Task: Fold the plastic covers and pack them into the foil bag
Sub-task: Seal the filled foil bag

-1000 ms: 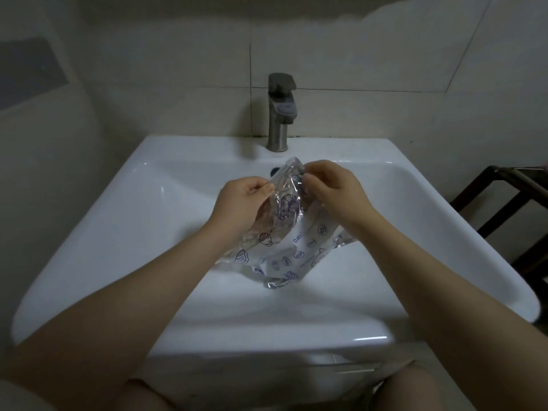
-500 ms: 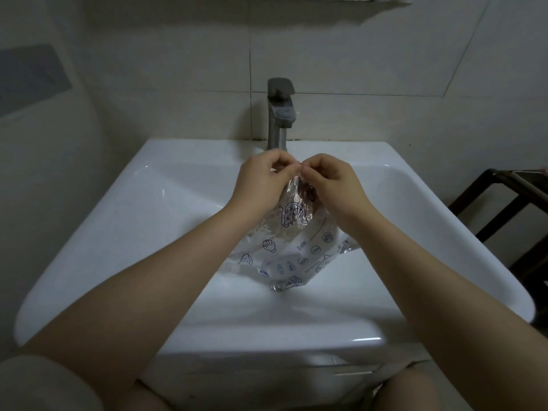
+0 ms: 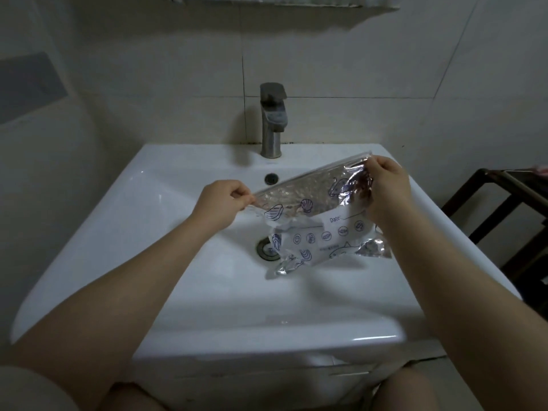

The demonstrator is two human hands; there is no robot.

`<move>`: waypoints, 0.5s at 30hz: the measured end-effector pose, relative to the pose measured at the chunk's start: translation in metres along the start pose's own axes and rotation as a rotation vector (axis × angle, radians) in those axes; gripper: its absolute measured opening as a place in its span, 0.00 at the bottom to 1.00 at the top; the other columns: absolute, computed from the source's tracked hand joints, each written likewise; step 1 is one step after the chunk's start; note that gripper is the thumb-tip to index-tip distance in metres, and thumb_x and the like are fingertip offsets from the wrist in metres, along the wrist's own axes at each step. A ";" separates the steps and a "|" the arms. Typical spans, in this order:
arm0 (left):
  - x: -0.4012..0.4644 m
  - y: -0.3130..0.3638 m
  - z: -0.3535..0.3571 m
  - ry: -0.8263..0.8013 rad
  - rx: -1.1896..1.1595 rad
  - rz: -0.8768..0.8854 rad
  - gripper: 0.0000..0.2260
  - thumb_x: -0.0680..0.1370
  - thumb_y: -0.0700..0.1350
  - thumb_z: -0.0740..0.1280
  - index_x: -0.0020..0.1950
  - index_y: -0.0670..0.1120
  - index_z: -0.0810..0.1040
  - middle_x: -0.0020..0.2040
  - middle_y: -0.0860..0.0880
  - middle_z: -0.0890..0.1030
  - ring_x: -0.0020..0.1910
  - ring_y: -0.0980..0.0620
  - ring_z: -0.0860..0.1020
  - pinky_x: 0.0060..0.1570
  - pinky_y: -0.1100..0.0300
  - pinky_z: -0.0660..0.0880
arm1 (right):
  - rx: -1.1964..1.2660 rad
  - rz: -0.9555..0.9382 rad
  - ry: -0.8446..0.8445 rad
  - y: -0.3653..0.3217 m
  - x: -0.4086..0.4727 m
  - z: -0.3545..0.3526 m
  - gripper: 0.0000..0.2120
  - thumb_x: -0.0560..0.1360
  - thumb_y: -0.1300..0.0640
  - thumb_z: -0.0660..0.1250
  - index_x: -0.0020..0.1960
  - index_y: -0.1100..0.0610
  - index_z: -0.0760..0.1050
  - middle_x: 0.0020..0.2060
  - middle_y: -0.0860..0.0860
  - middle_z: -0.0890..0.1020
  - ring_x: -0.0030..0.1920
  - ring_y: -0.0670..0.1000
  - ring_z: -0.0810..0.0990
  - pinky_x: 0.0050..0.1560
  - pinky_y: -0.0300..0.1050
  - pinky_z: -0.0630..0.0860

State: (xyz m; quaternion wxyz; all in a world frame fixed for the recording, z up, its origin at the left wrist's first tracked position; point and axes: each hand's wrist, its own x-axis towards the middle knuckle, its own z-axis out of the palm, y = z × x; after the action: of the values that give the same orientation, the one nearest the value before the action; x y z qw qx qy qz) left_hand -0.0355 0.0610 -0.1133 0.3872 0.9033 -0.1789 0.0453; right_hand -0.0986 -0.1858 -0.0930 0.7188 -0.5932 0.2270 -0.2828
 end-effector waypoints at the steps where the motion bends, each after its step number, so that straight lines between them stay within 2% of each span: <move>1: 0.001 -0.002 0.000 -0.011 -0.023 -0.014 0.02 0.74 0.43 0.69 0.42 0.46 0.79 0.39 0.47 0.81 0.39 0.51 0.79 0.35 0.65 0.68 | 0.015 0.010 0.004 0.003 0.002 -0.002 0.08 0.77 0.60 0.64 0.39 0.56 0.76 0.32 0.52 0.76 0.34 0.51 0.73 0.36 0.45 0.72; 5: 0.005 -0.005 0.004 0.020 -0.090 -0.059 0.04 0.76 0.44 0.67 0.42 0.46 0.77 0.40 0.48 0.80 0.39 0.50 0.77 0.41 0.59 0.71 | 0.083 0.066 0.013 0.012 0.002 -0.003 0.09 0.77 0.63 0.62 0.39 0.58 0.75 0.34 0.53 0.76 0.35 0.51 0.75 0.37 0.43 0.75; 8: 0.002 0.004 0.010 0.089 -0.583 -0.232 0.07 0.79 0.43 0.64 0.40 0.48 0.74 0.43 0.47 0.79 0.41 0.51 0.75 0.46 0.55 0.74 | 0.252 0.150 0.030 0.015 0.000 0.001 0.11 0.78 0.66 0.59 0.38 0.60 0.72 0.32 0.54 0.75 0.32 0.51 0.75 0.32 0.43 0.74; 10: -0.002 0.013 0.012 0.024 -0.876 -0.301 0.03 0.80 0.45 0.63 0.45 0.49 0.74 0.45 0.48 0.78 0.44 0.50 0.75 0.50 0.56 0.73 | 0.348 0.227 0.074 0.014 0.003 0.004 0.10 0.78 0.66 0.58 0.39 0.60 0.73 0.34 0.54 0.75 0.33 0.50 0.75 0.32 0.43 0.75; 11: -0.004 0.015 0.013 -0.022 -0.951 -0.307 0.02 0.79 0.47 0.63 0.50 0.50 0.73 0.46 0.48 0.78 0.46 0.50 0.76 0.54 0.55 0.72 | 0.396 0.258 0.083 0.012 0.005 0.004 0.09 0.78 0.66 0.58 0.40 0.61 0.73 0.35 0.53 0.76 0.34 0.50 0.76 0.32 0.42 0.76; 13: -0.006 0.015 0.013 -0.109 -0.941 -0.312 0.12 0.78 0.49 0.64 0.60 0.49 0.69 0.51 0.49 0.78 0.52 0.51 0.76 0.59 0.54 0.68 | 0.471 0.302 0.052 0.008 0.011 0.004 0.07 0.78 0.66 0.60 0.42 0.61 0.74 0.36 0.53 0.77 0.35 0.50 0.77 0.32 0.42 0.78; 15: -0.008 0.009 0.014 -0.175 -0.815 -0.323 0.22 0.75 0.48 0.68 0.67 0.49 0.65 0.56 0.50 0.78 0.53 0.52 0.77 0.58 0.56 0.68 | 0.512 0.333 0.024 0.006 0.015 0.005 0.04 0.77 0.65 0.61 0.47 0.63 0.74 0.39 0.54 0.79 0.42 0.53 0.81 0.44 0.50 0.81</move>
State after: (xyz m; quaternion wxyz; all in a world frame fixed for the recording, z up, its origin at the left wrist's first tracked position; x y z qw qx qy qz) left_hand -0.0469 0.0474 -0.1188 0.6972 0.6937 -0.0708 -0.1667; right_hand -0.0836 -0.1913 -0.0982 0.8785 -0.3442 0.2509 -0.2162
